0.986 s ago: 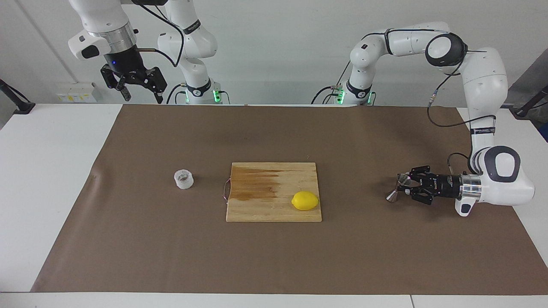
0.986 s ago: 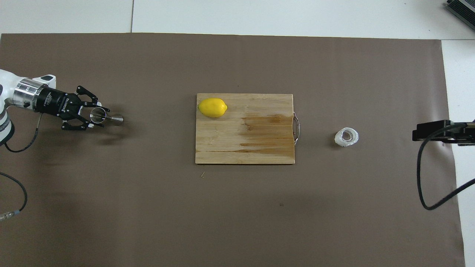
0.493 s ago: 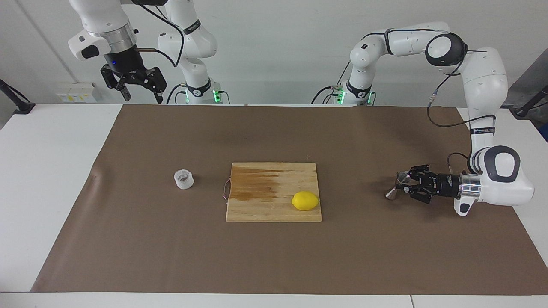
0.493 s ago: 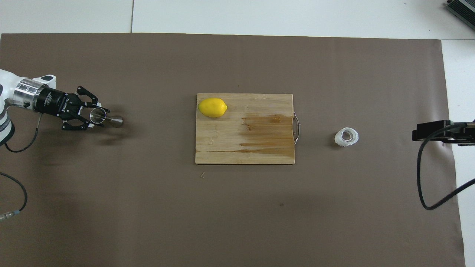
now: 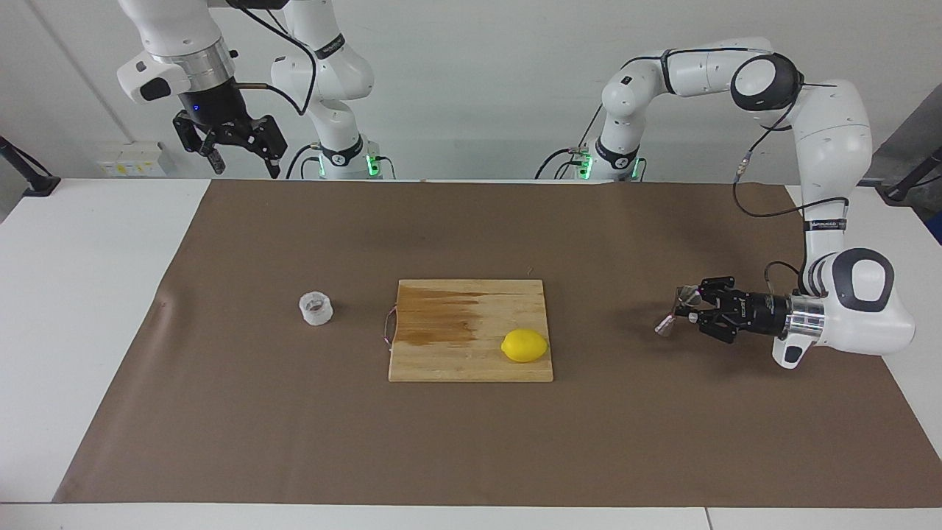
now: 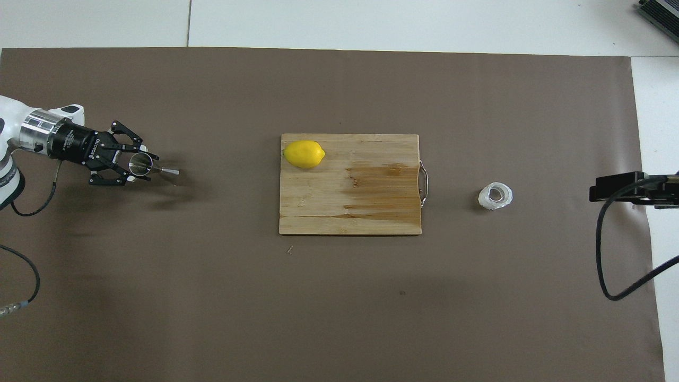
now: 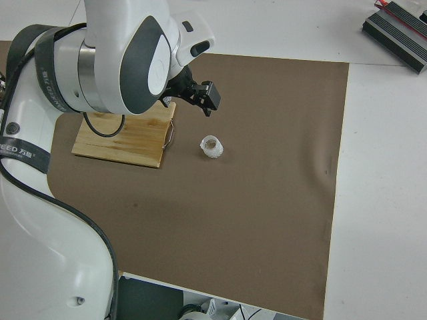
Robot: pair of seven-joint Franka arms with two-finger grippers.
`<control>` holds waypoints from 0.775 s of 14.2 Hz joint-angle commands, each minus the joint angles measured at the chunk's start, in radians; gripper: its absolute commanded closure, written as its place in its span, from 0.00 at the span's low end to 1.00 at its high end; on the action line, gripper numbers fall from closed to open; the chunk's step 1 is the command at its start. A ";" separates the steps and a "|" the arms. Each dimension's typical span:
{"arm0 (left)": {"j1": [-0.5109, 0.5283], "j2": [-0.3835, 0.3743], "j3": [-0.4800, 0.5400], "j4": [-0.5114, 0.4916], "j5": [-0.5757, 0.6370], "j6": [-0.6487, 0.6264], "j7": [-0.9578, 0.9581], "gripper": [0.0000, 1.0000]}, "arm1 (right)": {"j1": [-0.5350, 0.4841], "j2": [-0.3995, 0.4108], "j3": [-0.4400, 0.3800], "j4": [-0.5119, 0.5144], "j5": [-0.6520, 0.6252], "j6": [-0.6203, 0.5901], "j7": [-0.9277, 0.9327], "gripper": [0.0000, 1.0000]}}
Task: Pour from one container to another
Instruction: 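Lift the metal cup with the left gripper and carry it over the board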
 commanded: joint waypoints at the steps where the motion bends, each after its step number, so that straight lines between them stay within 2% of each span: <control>1: 0.001 -0.065 -0.009 -0.038 -0.064 -0.007 -0.021 1.00 | -0.008 -0.013 -0.001 -0.008 0.003 -0.006 -0.019 0.00; 4: -0.032 -0.138 -0.007 -0.092 -0.153 0.031 -0.067 1.00 | -0.008 -0.013 -0.001 -0.008 0.003 -0.006 -0.019 0.00; 9: -0.106 -0.236 -0.006 -0.194 -0.281 0.164 -0.104 1.00 | -0.008 -0.013 -0.001 -0.008 0.003 -0.006 -0.019 0.00; 11: -0.147 -0.250 -0.004 -0.213 -0.334 0.212 -0.112 1.00 | -0.008 -0.013 -0.001 -0.008 0.003 -0.004 -0.019 0.00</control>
